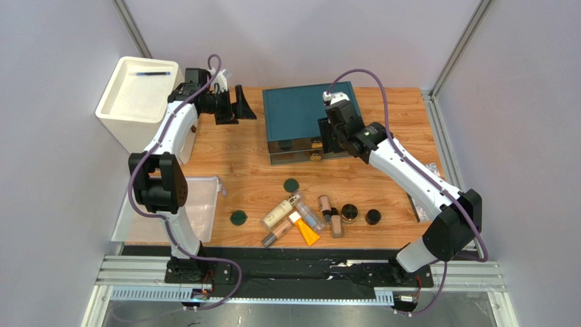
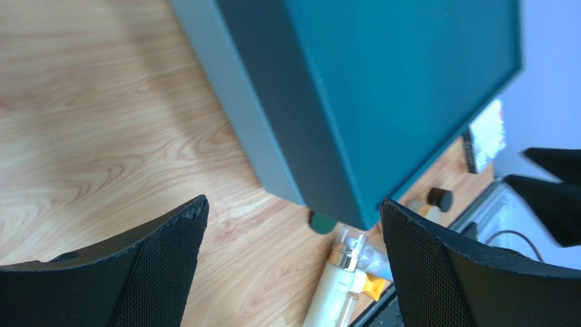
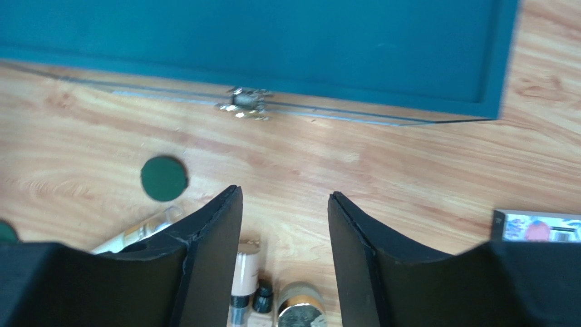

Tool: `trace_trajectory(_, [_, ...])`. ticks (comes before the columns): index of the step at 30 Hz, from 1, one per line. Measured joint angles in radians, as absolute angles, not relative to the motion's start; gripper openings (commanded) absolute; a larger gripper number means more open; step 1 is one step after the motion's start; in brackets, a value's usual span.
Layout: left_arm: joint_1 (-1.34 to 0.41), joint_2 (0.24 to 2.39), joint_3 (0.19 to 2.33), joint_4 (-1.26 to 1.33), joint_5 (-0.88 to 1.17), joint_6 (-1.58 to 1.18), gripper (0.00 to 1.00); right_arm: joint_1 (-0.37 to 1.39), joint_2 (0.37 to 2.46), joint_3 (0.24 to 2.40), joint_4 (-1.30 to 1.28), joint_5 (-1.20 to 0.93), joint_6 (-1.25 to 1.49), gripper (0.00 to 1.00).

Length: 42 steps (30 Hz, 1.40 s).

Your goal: Organize the makeup

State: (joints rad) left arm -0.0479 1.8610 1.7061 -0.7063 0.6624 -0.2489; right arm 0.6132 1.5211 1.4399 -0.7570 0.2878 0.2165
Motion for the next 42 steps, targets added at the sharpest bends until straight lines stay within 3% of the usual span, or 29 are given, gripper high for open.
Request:
trace_trajectory(4, [-0.049, 1.874, 1.758, -0.658, 0.747, -0.276, 0.87, 0.652, 1.521, 1.427, -0.745, 0.264, 0.241, 0.50])
trace_trajectory(7, [-0.058, 1.875, 1.773, -0.628, 0.795, -0.296, 0.42, 0.660, 1.521, 1.424, -0.724, 0.248, 0.265, 0.46])
trace_trajectory(8, [-0.062, 1.876, 1.777, -0.618, 0.811, -0.305, 0.20, 0.659, 1.522, 1.423, -0.715, 0.244, 0.274, 0.44])
trace_trajectory(10, [-0.076, 1.880, 1.790, -0.597, 0.845, -0.310, 0.03, 0.659, 1.529, 1.423, -0.694, 0.240, 0.292, 0.38])
trace_trajectory(11, [-0.087, 1.886, 1.802, -0.586, 0.860, -0.320, 0.00, 0.658, 1.537, 1.423, -0.682, 0.234, 0.302, 0.32])
trace_trajectory(13, [-0.112, 1.903, 1.832, -0.572, 0.883, -0.331, 0.00, 0.657, 1.563, 1.428, -0.670, 0.226, 0.316, 0.23])
trace_trajectory(16, [-0.165, 1.935, 1.878, -0.558, 0.897, -0.336, 0.00, 0.657, 1.620, 1.447, -0.664, 0.207, 0.336, 0.19])
trace_trajectory(23, [-0.262, 2.007, 1.927, -0.548, 0.915, -0.366, 0.00, 0.657, 1.692, 1.466, -0.661, 0.197, 0.352, 0.21])
trace_trajectory(26, [-0.265, 2.034, 1.928, -0.551, 0.916, -0.373, 0.00, 0.657, 1.695, 1.467, -0.650, 0.219, 0.352, 0.32])
trace_trajectory(27, [-0.263, 2.041, 1.928, -0.554, 0.915, -0.374, 0.00, 0.657, 1.696, 1.468, -0.648, 0.227, 0.352, 0.40])
trace_trajectory(33, [-0.254, 2.075, 1.928, -0.566, 0.916, -0.379, 0.00, 0.657, 1.706, 1.474, -0.644, 0.255, 0.336, 0.55])
trace_trajectory(42, [-0.254, 2.103, 1.929, -0.579, 0.923, -0.380, 0.00, 0.658, 1.753, 1.472, -0.599, 0.272, 0.296, 0.57])
